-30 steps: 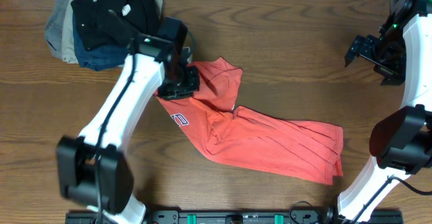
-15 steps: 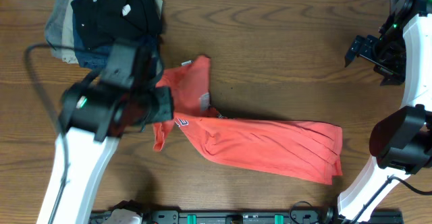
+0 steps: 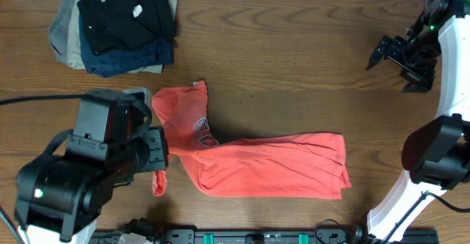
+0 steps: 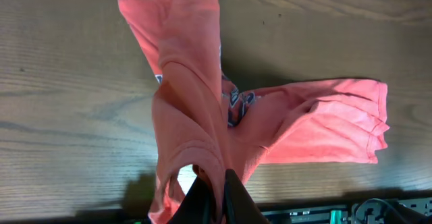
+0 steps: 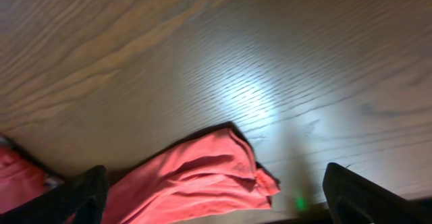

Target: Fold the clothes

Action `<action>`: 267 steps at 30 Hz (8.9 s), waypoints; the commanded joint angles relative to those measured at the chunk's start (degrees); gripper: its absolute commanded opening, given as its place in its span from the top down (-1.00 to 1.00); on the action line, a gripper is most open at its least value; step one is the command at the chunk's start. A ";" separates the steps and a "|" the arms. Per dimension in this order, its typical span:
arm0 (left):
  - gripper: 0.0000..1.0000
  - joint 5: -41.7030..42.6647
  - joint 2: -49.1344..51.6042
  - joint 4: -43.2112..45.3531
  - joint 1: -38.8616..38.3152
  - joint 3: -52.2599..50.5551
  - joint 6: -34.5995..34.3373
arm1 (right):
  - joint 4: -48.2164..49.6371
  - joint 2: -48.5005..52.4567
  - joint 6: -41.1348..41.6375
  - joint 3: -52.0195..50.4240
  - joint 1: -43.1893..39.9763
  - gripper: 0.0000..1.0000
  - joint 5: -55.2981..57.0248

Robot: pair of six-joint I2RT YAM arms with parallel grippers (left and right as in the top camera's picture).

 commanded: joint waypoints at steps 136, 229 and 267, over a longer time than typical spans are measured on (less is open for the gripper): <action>0.84 -32.17 -5.70 -8.68 0.22 0.44 -18.56 | 43.19 -28.85 12.35 -72.85 37.73 0.60 -3.15; 0.88 -42.01 -2.16 5.09 0.22 50.25 4.20 | 2.08 -49.70 11.52 1.29 11.41 0.97 29.75; 0.88 -46.42 17.00 7.37 0.17 41.66 7.15 | 4.20 -40.70 2.21 1.36 -0.31 0.98 19.43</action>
